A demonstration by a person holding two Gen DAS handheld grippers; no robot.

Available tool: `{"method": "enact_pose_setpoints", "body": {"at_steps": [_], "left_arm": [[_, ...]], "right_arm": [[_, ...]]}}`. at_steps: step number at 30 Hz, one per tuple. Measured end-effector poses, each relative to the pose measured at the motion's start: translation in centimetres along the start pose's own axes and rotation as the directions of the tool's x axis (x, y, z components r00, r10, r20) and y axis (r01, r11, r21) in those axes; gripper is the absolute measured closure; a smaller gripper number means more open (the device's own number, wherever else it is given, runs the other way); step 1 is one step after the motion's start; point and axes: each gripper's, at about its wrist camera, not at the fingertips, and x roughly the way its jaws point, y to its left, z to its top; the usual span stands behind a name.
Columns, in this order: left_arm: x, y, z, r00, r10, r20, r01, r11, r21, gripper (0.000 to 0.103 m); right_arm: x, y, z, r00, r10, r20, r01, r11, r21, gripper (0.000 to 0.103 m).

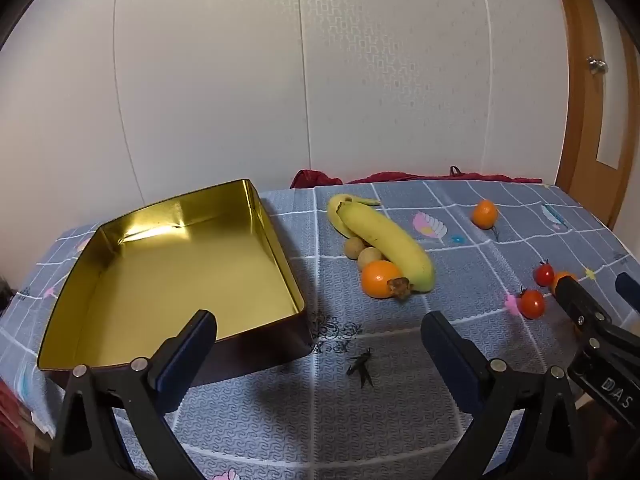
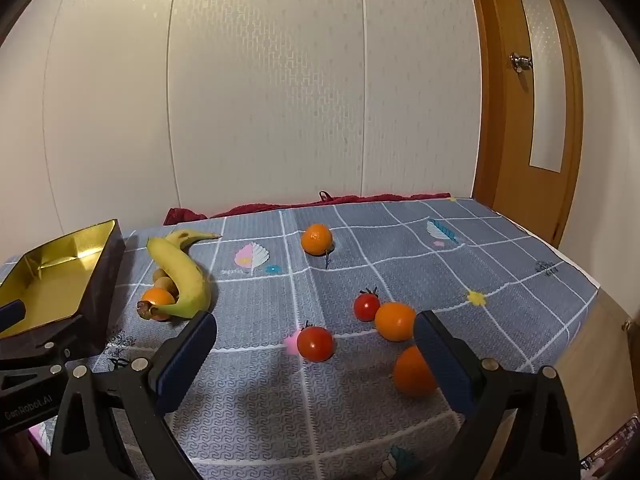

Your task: Organize fruits

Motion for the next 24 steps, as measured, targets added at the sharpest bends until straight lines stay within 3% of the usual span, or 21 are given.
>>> {"method": "enact_pose_setpoints", "body": {"at_steps": [5,11,24], "left_arm": [[0.0,1.4,0.2,0.999,-0.033,-0.011,0.032,0.998,-0.060,0.000],[-0.2,0.3,0.1,1.000,0.012,0.017,-0.012,1.000,-0.008,0.000],[-0.1,0.1,0.1,1.000,0.005,0.014,-0.005,1.000,-0.009,0.000]], "right_arm": [[0.0,-0.1,0.1,1.000,0.002,0.001,-0.002,1.000,0.002,0.003],[-0.1,-0.1,0.1,1.000,0.002,0.002,-0.002,1.000,0.014,0.003],[-0.1,0.3,-0.1,1.000,0.005,0.007,-0.005,1.000,-0.004,0.003]]}}
